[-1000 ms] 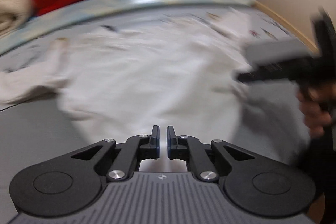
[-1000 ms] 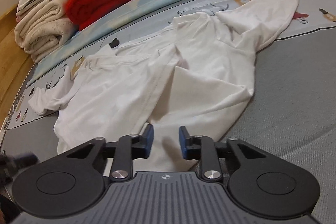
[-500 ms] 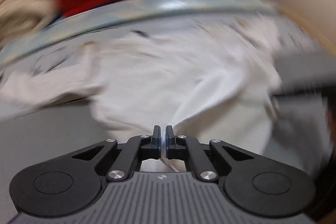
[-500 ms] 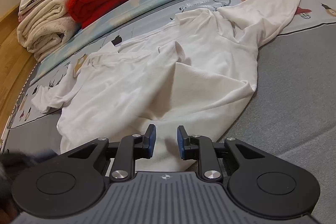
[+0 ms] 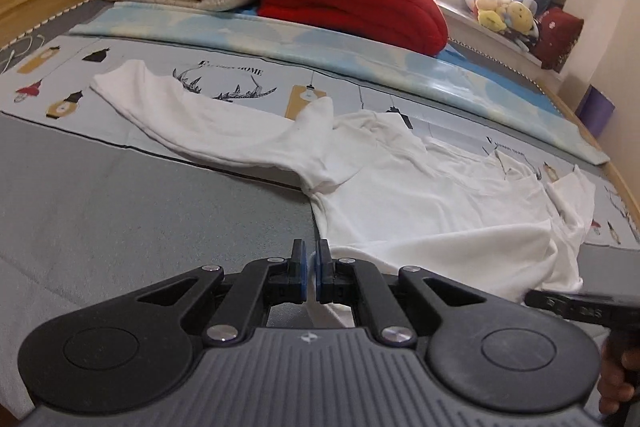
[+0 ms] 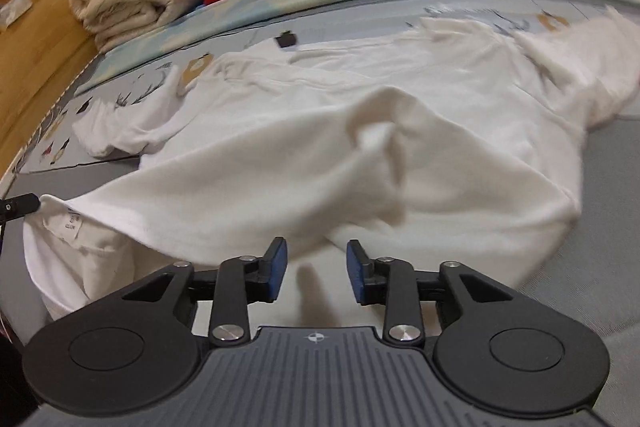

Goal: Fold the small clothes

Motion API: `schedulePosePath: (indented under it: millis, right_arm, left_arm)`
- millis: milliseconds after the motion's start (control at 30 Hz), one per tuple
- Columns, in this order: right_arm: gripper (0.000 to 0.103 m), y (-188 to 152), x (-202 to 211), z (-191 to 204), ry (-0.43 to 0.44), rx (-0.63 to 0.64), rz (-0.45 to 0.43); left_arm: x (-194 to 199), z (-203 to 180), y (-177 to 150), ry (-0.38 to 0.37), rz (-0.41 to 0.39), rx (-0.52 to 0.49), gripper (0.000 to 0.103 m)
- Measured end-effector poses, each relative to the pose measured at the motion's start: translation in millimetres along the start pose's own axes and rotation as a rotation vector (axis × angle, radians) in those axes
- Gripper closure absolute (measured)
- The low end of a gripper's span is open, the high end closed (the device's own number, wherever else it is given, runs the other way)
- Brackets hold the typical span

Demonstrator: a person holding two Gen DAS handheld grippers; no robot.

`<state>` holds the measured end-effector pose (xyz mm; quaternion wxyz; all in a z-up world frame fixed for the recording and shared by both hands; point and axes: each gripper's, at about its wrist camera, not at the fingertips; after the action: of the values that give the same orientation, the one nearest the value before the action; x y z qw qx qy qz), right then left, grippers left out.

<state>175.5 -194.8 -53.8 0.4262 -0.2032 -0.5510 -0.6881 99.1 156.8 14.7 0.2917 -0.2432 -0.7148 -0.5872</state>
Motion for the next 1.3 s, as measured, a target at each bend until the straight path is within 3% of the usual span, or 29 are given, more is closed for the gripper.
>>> schedulePosePath:
  millis: [100, 167, 300, 400, 500, 567, 733, 933, 1067, 1100, 1167, 1267, 1300]
  right_arm:
    - [0.054, 3.2, -21.0, 20.3, -0.021, 0.070, 0.036]
    - [0.054, 3.3, -36.5, 29.8, -0.056, 0.102, 0.078]
    - [0.054, -1.0, -34.0, 32.3, -0.112, 0.045, 0.160]
    - [0.054, -9.3, -23.6, 37.3, 0.012, 0.005, 0.207]
    - [0.054, -8.7, -32.5, 53.6, 0.008, 0.115, 0.191]
    - [0.054, -3.4, -42.7, 59.4, 0.001, 0.116, 0.163]
    - [0.053, 5.3, -67.1, 68.7, -0.142, 0.082, 0.114]
    - [0.050, -3.6, -68.7, 91.9, -0.214, 0.222, 0.153]
    - [0.042, -5.6, -68.6, 90.8, -0.292, 0.271, 0.157]
    - [0.044, -3.1, -68.5, 88.1, -0.314, 0.268, 0.155]
    - [0.073, 2.2, -63.5, 80.2, -0.344, 0.245, 0.170]
    - [0.102, 3.5, -40.0, 61.9, -0.344, 0.215, 0.170]
    - [0.103, 2.4, -28.5, 54.1, -0.356, 0.203, 0.157]
  left_arm:
    - [-0.9, 3.1, -0.7, -0.026, -0.018, 0.003, 0.099]
    - [-4.9, 6.4, -3.1, -0.032, -0.008, 0.009, 0.099]
    - [-9.8, 11.0, -7.8, -0.043, 0.010, 0.009, 0.099]
    - [-9.3, 12.6, -6.7, -0.071, 0.006, 0.017, 0.099]
    - [-9.5, 14.1, -4.8, -0.087, 0.001, 0.030, 0.099]
    - [-8.9, 15.4, -3.8, -0.092, -0.003, 0.037, 0.099]
    - [-5.9, 21.4, -0.2, -0.105, -0.010, 0.059, 0.099]
    - [-4.5, 23.8, 1.0, -0.111, -0.006, 0.076, 0.099]
    - [-1.5, 22.7, -0.2, -0.102, -0.018, 0.068, 0.099]
    - [-0.3, 22.9, -0.8, -0.096, -0.024, 0.065, 0.099]
    - [2.3, 24.1, -1.5, -0.081, -0.033, 0.060, 0.099]
    - [5.3, 27.4, -2.7, -0.073, -0.034, 0.062, 0.099]
    - [6.4, 28.3, -3.6, -0.069, -0.031, 0.060, 0.099]
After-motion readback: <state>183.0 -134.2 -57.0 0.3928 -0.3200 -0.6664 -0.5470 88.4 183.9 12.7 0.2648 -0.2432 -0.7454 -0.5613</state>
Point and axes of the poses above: each gripper's, at about its wrist camera, not at the fingertips, and x roughly against the way its jaws point, z to its left, y to its top, and after that the axes turned 3 degrees about -x, right-handed
